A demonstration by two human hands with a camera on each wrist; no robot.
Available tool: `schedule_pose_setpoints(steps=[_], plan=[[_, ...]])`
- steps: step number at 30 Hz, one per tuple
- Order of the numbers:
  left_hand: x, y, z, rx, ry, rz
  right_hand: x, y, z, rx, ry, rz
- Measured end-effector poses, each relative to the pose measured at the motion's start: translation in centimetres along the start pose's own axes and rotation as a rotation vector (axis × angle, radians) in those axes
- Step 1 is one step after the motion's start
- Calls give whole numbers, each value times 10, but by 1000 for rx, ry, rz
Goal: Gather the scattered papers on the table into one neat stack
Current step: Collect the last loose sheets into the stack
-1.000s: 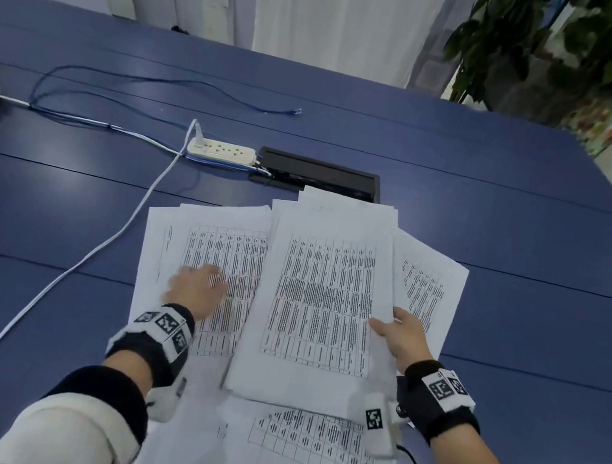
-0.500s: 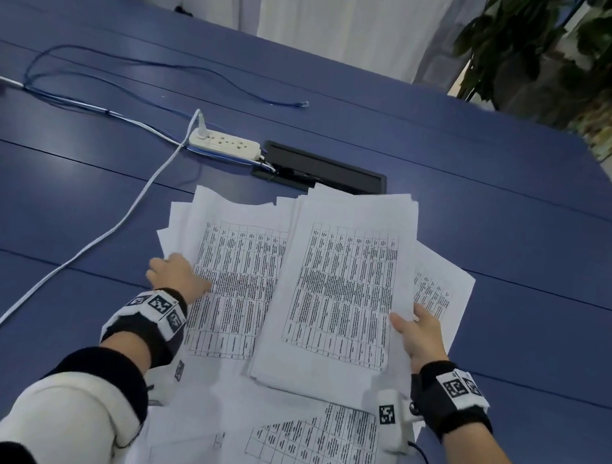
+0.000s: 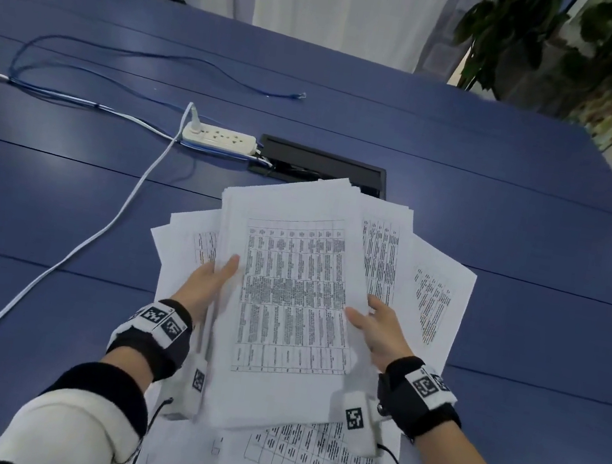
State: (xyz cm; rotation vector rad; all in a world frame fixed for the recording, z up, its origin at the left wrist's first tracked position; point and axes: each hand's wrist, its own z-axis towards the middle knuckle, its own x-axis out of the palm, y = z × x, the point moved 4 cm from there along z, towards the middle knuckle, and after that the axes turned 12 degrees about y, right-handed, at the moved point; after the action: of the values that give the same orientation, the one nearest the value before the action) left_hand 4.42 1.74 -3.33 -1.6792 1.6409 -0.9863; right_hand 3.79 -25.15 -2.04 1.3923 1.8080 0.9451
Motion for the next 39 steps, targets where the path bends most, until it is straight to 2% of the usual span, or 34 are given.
schedule_pose_setpoints(steps=[4,6,9,11,12,15,20,25,28,31,34,39], plan=[[-9,7,2,79,-56,36,15,3,2,-14,60,-83],[-16,7,1,118,-78,53,7,11,6,-27,28,-208],[-28,2,-4,185,-106,55,-34,18,18,29,-281,-523],[-33,2,-8,204,-98,36,-59,17,23,196,-447,-625],[-33,1,-10,212,-89,29,-67,15,25,267,-467,-625],[-36,3,-8,216,-66,-5,-73,8,44,342,-429,-596],[-35,7,-3,181,-21,-16,-72,2,68,290,-333,-519],[-35,9,4,163,0,-23,-54,16,64,224,-243,-516],[-34,11,8,152,19,-24,-42,26,60,178,-232,-375],[-32,10,9,154,33,-30,-38,26,62,160,-217,-379],[-35,9,9,170,25,-35,-50,21,59,146,-239,-402],[-48,2,1,230,10,-69,-105,6,29,90,-445,-357]])
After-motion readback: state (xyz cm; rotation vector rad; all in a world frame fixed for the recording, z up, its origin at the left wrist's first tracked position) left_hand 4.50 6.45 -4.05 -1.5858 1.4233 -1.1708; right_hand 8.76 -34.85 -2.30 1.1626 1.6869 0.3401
